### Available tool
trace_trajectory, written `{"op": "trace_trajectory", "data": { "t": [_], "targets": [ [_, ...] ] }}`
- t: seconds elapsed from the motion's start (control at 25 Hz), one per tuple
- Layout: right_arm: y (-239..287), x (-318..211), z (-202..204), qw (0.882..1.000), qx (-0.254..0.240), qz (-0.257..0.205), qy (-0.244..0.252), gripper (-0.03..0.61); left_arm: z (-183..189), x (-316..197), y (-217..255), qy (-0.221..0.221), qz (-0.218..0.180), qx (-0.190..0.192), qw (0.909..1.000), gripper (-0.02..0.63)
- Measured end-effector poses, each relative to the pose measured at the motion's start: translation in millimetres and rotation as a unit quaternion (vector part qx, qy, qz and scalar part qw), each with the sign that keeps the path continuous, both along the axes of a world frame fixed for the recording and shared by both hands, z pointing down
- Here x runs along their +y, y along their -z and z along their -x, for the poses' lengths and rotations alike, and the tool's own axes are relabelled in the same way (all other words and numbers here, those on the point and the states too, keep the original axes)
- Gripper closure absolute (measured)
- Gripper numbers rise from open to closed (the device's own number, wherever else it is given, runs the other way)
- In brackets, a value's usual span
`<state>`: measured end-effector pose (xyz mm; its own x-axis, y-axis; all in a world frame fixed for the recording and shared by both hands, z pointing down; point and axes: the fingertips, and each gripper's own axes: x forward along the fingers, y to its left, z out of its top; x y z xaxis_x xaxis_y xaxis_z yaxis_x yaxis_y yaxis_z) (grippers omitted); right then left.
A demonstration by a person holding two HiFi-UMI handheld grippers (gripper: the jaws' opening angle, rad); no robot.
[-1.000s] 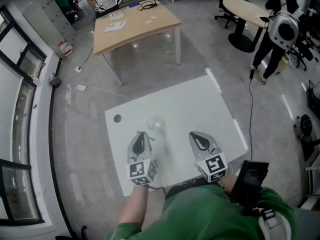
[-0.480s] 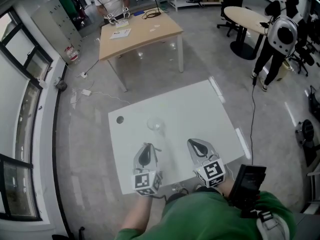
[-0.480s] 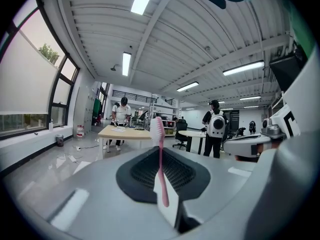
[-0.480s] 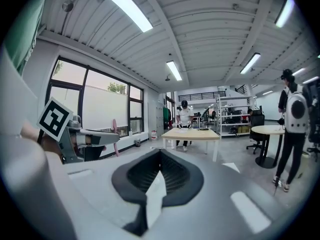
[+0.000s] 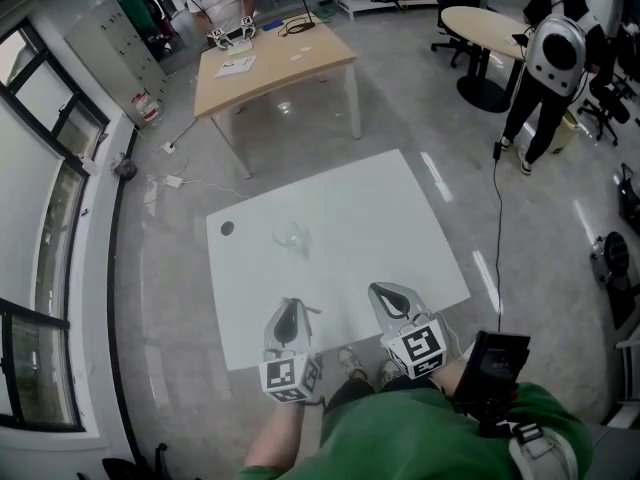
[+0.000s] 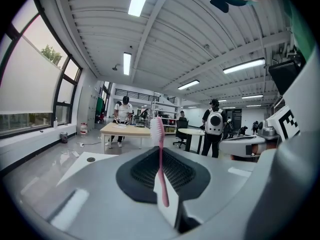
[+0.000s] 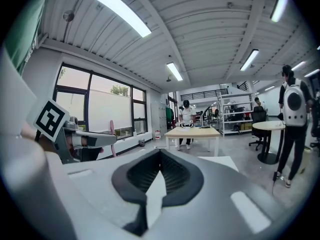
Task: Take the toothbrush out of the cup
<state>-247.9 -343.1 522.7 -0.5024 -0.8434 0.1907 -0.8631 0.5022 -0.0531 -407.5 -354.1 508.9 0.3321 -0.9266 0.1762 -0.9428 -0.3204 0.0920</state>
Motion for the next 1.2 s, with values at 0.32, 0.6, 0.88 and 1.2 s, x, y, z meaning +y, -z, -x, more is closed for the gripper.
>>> {"op": "trace_trajectory", "data": {
  "t": [0.32,0.6,0.88,1.2],
  "targets": [
    [1.5,22.6,-10.3,1.0,0.003,0.002,-0.014,0.575,-15.9,27.0,1.4,-0.024,0.003,0.005,0.9997,0.592],
    [5.7,36.5,-8.5,1.0,0.008,-0.002,-0.029,0.575,-18.7,44.1,3.9,-0.045,-0.001,0.011,0.9989,0.592],
    [5.1,43.4,6.9,0.999,0.014,0.001,-0.032,0.575,-5.7,52.7,6.3,-0.057,-0.005,0.012,0.9983,0.592],
    [1.0,43.5,5.5,0.999,0.019,0.007,-0.032,0.575,-16.9,54.1,0.3,-0.076,-0.001,0.015,0.997,0.592]
  ]
}}
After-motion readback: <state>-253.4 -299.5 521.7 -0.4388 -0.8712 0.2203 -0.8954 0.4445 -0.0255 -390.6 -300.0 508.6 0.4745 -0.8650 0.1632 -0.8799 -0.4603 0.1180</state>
